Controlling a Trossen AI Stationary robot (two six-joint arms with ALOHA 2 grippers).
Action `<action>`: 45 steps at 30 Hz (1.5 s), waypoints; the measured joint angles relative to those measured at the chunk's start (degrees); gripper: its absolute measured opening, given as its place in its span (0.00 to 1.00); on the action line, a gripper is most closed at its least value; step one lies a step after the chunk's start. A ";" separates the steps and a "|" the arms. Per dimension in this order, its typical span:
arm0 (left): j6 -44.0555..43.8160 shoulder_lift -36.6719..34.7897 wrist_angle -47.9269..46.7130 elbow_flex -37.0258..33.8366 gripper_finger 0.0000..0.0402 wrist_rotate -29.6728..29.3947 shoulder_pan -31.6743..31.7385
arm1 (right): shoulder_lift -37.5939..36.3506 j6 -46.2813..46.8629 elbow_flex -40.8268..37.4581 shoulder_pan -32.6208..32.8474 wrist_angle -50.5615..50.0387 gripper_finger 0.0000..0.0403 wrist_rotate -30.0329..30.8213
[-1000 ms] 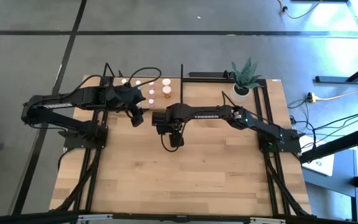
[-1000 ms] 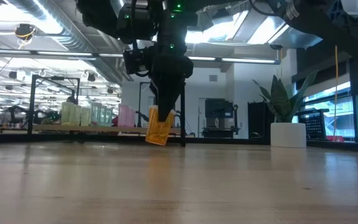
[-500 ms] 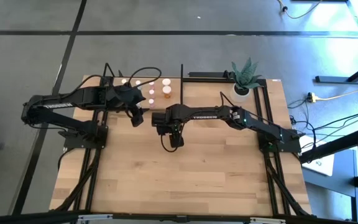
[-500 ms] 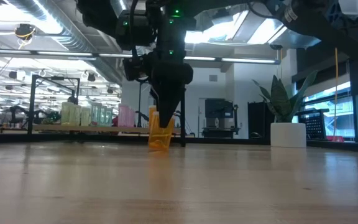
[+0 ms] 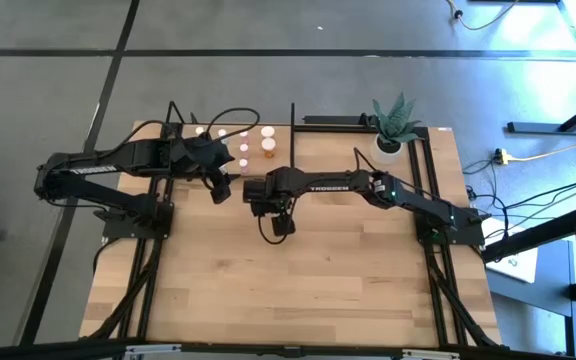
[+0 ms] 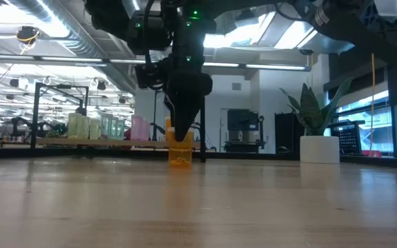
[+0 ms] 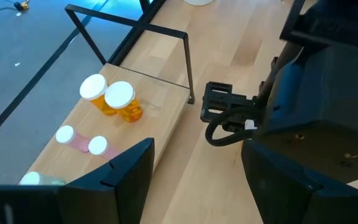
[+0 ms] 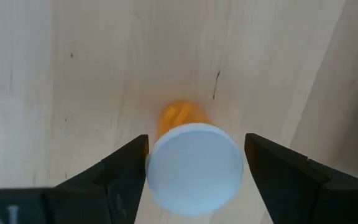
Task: Pick and place medicine bottles onto shelf by color
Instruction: Put the orange pill bottle on the shelf and align it with the other orange pill bottles
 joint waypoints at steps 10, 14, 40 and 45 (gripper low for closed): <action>0.00 0.00 0.00 0.00 0.59 0.00 -0.01 | -2.77 1.51 0.15 -0.11 -2.72 0.66 0.02; 0.00 0.00 -0.03 0.00 0.59 0.02 -0.01 | -4.46 1.79 0.16 -0.11 -4.73 0.66 0.02; 10.27 12.13 7.15 0.00 0.59 10.80 -11.44 | -31.09 13.55 0.20 4.13 -10.95 0.66 -0.43; 10.69 18.66 11.57 0.00 0.59 10.97 -11.40 | -34.61 10.91 0.20 5.39 -13.08 0.66 -0.42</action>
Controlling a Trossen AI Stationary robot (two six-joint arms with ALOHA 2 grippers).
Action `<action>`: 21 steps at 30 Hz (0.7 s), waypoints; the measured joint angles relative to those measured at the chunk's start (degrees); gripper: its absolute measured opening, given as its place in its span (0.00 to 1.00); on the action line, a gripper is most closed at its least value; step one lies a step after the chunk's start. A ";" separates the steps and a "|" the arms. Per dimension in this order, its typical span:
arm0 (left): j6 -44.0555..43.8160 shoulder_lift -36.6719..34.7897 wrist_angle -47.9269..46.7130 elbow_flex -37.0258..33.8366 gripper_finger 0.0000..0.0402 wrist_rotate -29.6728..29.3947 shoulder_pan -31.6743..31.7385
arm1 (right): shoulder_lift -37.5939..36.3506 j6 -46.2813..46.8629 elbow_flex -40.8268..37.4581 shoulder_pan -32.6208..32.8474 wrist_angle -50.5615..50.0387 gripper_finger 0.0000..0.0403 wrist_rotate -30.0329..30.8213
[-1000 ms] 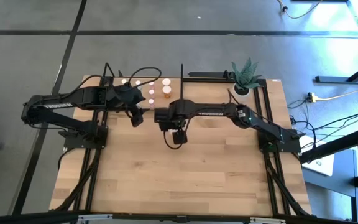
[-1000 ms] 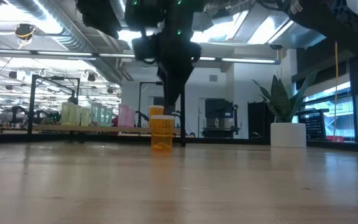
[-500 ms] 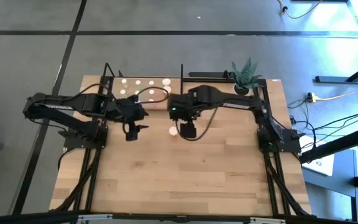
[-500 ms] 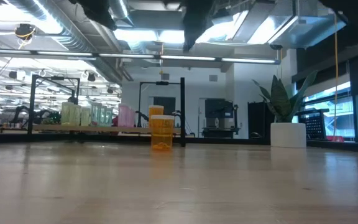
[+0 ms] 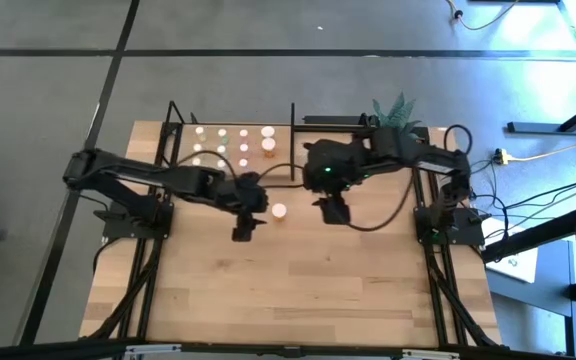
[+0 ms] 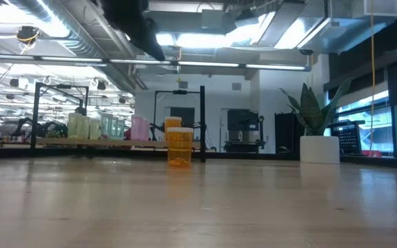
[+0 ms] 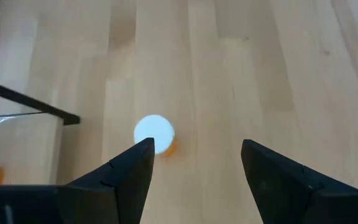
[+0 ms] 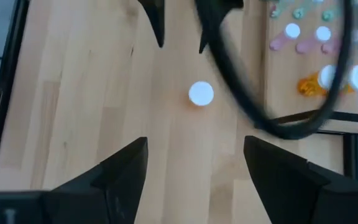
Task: Pick and place medicine bottles onto shelf by color
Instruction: Put the orange pill bottle on the shelf and align it with the other orange pill bottles
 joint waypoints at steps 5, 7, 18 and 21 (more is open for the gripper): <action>0.00 4.16 4.61 0.00 0.59 0.02 0.59 | -2.97 -2.85 0.00 0.18 -2.32 0.66 0.00; 0.00 5.18 5.71 0.00 0.59 0.00 1.02 | -4.29 -3.24 -0.02 0.16 -3.13 0.66 0.04; -0.23 6.61 6.70 0.00 0.59 0.00 2.50 | -19.39 -1.77 -15.73 0.07 5.56 0.66 -0.04; -0.26 6.61 7.09 0.00 0.59 0.00 2.65 | -25.86 -1.00 -27.90 0.25 14.75 0.66 -0.03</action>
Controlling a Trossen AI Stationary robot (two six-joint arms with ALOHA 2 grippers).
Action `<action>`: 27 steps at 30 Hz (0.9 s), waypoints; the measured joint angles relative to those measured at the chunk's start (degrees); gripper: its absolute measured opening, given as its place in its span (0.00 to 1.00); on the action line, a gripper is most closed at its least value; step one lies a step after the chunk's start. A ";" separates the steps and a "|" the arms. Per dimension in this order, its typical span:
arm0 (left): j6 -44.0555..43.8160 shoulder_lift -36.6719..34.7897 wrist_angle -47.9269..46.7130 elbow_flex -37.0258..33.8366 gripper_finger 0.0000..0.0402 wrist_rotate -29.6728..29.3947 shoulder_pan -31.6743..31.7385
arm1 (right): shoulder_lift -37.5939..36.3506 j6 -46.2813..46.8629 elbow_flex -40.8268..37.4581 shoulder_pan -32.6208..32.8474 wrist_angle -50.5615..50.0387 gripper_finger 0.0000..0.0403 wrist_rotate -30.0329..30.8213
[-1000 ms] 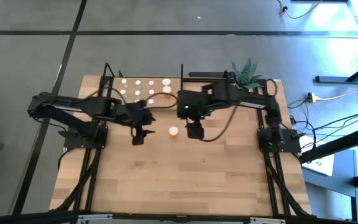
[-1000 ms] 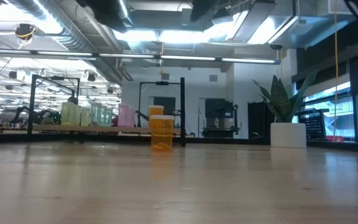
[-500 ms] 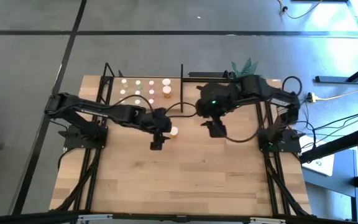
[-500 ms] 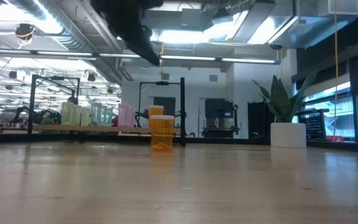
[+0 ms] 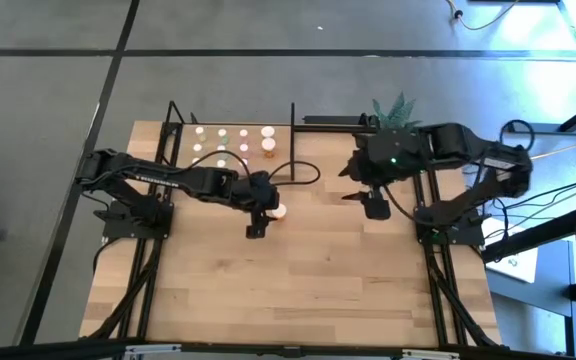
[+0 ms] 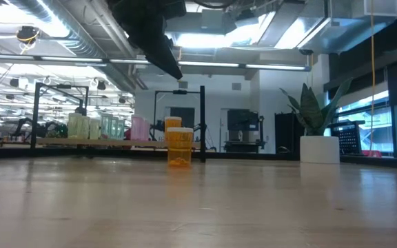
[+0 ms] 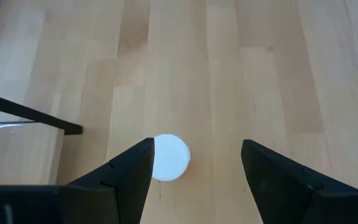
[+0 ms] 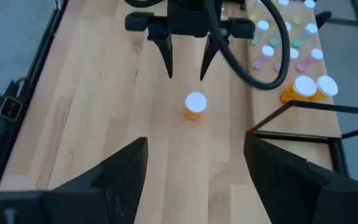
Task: Pick and place medicine bottles onto shelf by color
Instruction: Put the orange pill bottle on the shelf and align it with the other orange pill bottles
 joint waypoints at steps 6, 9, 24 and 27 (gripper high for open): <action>-0.07 0.00 0.01 0.00 0.59 0.10 0.35 | -8.02 0.47 -14.26 0.00 12.69 0.66 0.03; -0.05 0.23 0.04 0.00 0.59 1.57 1.10 | -9.01 0.51 -16.53 0.00 14.74 0.66 0.03; -0.58 1.18 -0.12 0.00 0.59 1.93 2.21 | -8.49 0.80 -16.65 0.00 14.94 0.66 0.03; -3.25 1.18 -0.13 0.00 0.59 1.95 2.72 | -8.49 0.80 -16.65 0.00 14.94 0.66 0.03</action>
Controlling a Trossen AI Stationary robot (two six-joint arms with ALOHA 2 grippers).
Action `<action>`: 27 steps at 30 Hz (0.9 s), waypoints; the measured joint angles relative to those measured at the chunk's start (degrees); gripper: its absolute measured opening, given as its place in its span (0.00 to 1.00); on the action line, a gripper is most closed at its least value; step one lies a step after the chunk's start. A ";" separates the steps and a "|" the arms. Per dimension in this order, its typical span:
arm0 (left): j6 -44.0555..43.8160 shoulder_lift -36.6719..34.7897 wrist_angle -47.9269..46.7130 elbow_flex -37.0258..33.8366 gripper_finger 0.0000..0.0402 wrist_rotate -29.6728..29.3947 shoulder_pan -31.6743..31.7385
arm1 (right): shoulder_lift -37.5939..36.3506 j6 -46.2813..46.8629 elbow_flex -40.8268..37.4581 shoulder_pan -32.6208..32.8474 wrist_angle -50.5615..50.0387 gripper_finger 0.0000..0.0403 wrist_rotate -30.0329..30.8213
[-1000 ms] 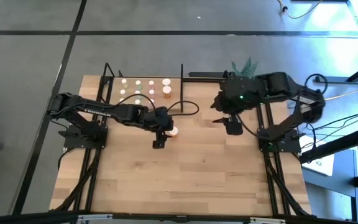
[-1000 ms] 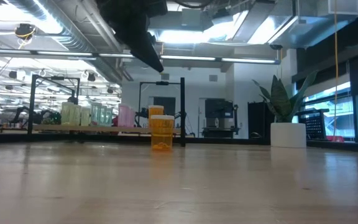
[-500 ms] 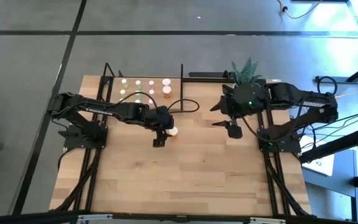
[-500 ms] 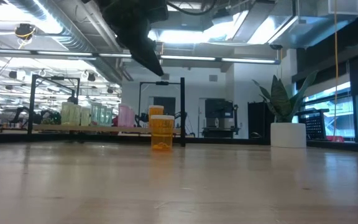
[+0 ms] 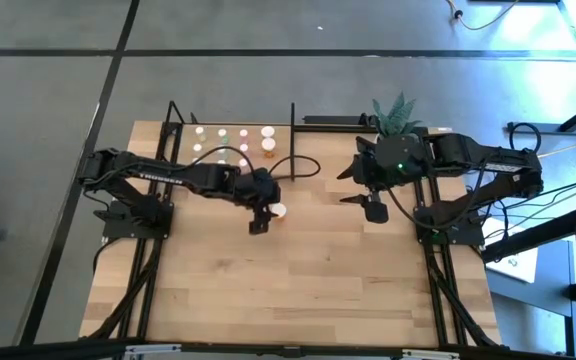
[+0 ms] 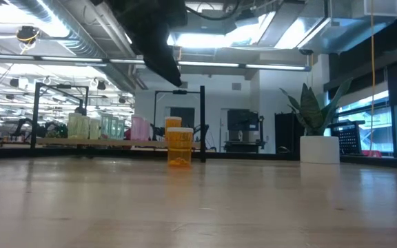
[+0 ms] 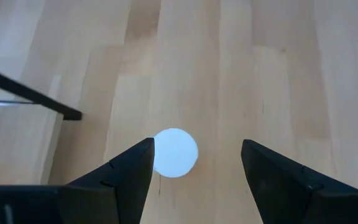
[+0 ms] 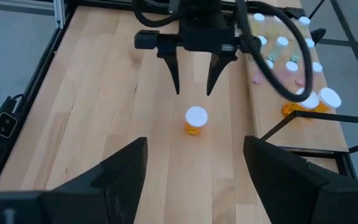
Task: Pick and place medicine bottles onto shelf by color
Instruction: Put the orange pill bottle on the shelf and align it with the other orange pill bottles
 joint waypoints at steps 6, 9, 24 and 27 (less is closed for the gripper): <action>-1.36 0.93 -0.26 0.02 0.59 0.11 0.65 | 0.02 0.00 0.00 0.00 -0.02 0.66 0.00; -1.36 2.47 -0.62 0.04 0.59 2.37 0.65 | 0.04 0.00 0.00 0.00 -0.02 0.66 0.00; -1.05 5.98 0.82 0.00 0.95 0.32 1.20 | 0.04 0.00 0.00 0.02 -0.02 0.66 0.00; 0.00 7.89 2.63 0.00 0.97 0.33 1.23 | 0.04 0.00 0.00 0.02 0.00 0.66 0.00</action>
